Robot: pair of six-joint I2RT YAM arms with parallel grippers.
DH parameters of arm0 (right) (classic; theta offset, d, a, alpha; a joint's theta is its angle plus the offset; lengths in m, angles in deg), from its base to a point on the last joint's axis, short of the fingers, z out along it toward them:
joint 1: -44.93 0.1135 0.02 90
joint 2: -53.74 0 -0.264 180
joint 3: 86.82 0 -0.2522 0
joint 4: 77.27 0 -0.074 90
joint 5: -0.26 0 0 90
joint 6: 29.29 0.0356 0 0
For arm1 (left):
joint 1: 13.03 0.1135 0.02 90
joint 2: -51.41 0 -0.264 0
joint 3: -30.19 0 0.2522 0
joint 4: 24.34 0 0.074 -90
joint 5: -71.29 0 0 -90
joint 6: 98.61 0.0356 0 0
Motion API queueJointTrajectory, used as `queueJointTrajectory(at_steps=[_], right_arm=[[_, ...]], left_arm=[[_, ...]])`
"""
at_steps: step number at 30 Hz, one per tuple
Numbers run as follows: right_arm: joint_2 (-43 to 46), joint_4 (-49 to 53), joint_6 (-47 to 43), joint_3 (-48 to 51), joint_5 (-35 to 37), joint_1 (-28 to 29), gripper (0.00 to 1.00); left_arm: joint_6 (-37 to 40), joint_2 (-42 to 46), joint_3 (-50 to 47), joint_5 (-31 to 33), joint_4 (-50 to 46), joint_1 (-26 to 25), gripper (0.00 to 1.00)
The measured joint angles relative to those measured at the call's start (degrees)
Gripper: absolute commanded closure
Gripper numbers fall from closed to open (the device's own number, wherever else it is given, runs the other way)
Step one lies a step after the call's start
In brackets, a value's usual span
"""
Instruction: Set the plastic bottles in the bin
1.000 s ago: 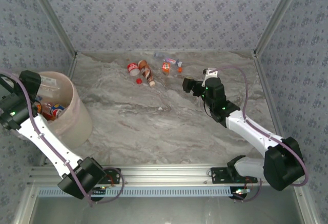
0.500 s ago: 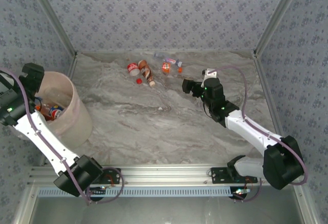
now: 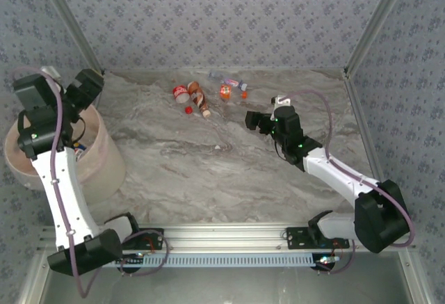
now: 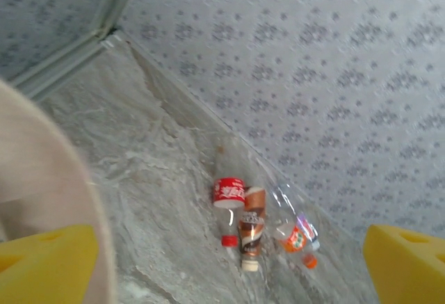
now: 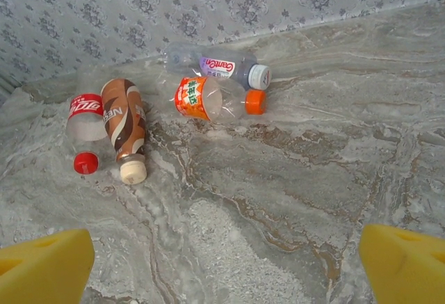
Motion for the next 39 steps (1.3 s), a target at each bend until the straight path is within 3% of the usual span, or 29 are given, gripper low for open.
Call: queueJointTrajectory(at_steps=[11,15,19,28,39], right_arm=[[-0.3,0.6,1.4,0.0,-1.0,-2.3,0.0],[-0.3,0.5,2.0,0.0,-1.3,-2.7,0.0],[0.8,0.0,2.2,1.0,-2.1,-3.1,0.0],[5.6,0.8,2.2,2.5,-2.3,-4.5,0.0],[9.6,4.4,1.2,2.8,-1.9,-5.4,0.0]], left_arm=[[2.6,-3.7,5.3,12.6,0.2,-23.4,0.02],[4.0,-9.3,8.7,18.1,0.9,-32.8,0.02],[5.0,-17.6,12.8,21.5,1.5,-38.5,0.02],[4.0,-38.4,22.3,30.8,0.8,-41.2,0.02],[0.8,-62.0,38.7,36.7,-2.3,-37.6,0.05]])
